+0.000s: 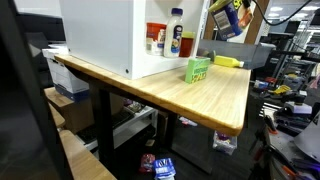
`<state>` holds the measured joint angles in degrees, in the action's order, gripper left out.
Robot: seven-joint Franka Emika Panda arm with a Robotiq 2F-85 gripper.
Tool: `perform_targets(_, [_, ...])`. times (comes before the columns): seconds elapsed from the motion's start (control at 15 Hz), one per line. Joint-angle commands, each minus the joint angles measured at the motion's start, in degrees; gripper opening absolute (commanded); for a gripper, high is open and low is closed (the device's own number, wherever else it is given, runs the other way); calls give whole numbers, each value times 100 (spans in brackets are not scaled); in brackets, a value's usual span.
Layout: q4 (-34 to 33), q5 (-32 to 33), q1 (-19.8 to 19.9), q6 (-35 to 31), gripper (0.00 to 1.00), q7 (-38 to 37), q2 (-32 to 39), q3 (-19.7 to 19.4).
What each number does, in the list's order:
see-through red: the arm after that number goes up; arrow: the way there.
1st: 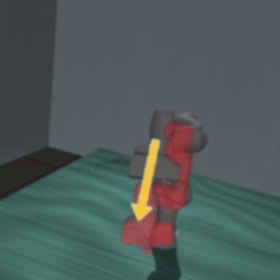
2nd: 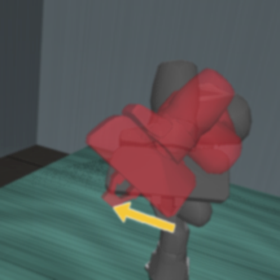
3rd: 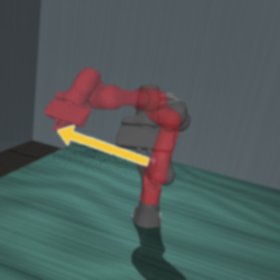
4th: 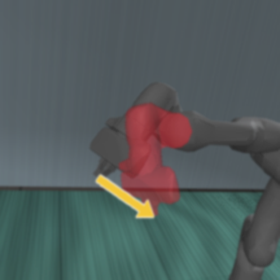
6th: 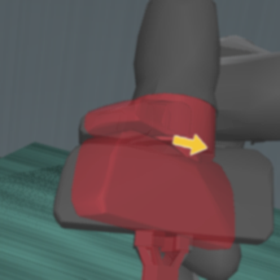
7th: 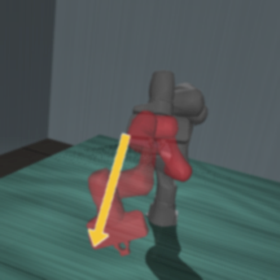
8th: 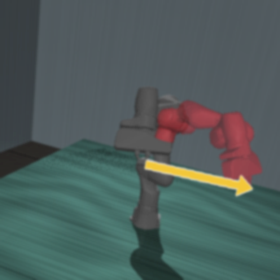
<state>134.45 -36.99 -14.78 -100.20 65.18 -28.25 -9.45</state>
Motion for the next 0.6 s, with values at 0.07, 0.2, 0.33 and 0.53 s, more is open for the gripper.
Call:
perform_targets(0.07, [463, -649, 308, -727, 30, -69, -331, 536])
perform_targets(0.2, [643, -756, 338, -1069, 30, -97, -388, 738])
perform_targets(0.33, [760, -860, 332, -1303, 30, -136, -422, 843])
perform_targets(0.53, [926, -1043, 304, -1687, 30, -224, -488, 971])
